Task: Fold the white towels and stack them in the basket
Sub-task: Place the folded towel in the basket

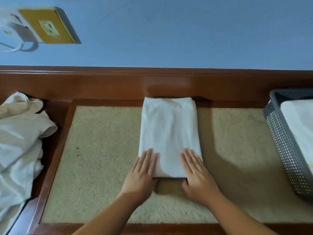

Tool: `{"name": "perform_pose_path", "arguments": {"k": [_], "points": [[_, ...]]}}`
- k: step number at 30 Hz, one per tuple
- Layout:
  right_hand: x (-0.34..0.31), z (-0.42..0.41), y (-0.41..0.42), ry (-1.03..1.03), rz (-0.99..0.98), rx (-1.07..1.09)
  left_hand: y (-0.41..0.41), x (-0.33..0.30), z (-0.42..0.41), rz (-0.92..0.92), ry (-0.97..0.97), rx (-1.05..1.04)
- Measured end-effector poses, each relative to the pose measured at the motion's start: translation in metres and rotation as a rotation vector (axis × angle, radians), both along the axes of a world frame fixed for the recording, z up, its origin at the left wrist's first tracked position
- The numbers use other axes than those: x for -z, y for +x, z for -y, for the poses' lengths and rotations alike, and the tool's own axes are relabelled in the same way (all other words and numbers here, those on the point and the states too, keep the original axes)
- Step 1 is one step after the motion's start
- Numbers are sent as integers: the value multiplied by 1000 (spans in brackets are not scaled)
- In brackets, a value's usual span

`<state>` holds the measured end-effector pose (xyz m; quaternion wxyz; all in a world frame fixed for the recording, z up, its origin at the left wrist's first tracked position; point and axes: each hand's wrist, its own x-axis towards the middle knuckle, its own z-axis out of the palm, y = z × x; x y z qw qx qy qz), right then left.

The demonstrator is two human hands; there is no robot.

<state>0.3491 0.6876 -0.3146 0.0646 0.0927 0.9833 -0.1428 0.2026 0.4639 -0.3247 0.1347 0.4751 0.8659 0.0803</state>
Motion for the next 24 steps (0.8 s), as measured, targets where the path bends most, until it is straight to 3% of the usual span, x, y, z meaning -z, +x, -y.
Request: {"name": "perform_pose_path", "arguments": {"k": [4, 8, 13, 15, 21, 24], "points": [[6, -12, 5, 117, -86, -54, -8, 7, -3, -106, -42, 42], [-10, -14, -6, 93, -12, 21, -26, -7, -8, -231, -109, 154], [-97, -29, -25, -115, 88, 173, -48, -108, -28, 23, -110, 8], [-140, -41, -28, -193, 21, 213, -59, -153, -31, 91, -87, -23], [-266, -72, -29, -442, -198, 395, -85, -262, -27, 313, 371, -188], [-286, -90, -48, -624, -354, 462, -102, -282, -40, 337, 539, -235]]}}
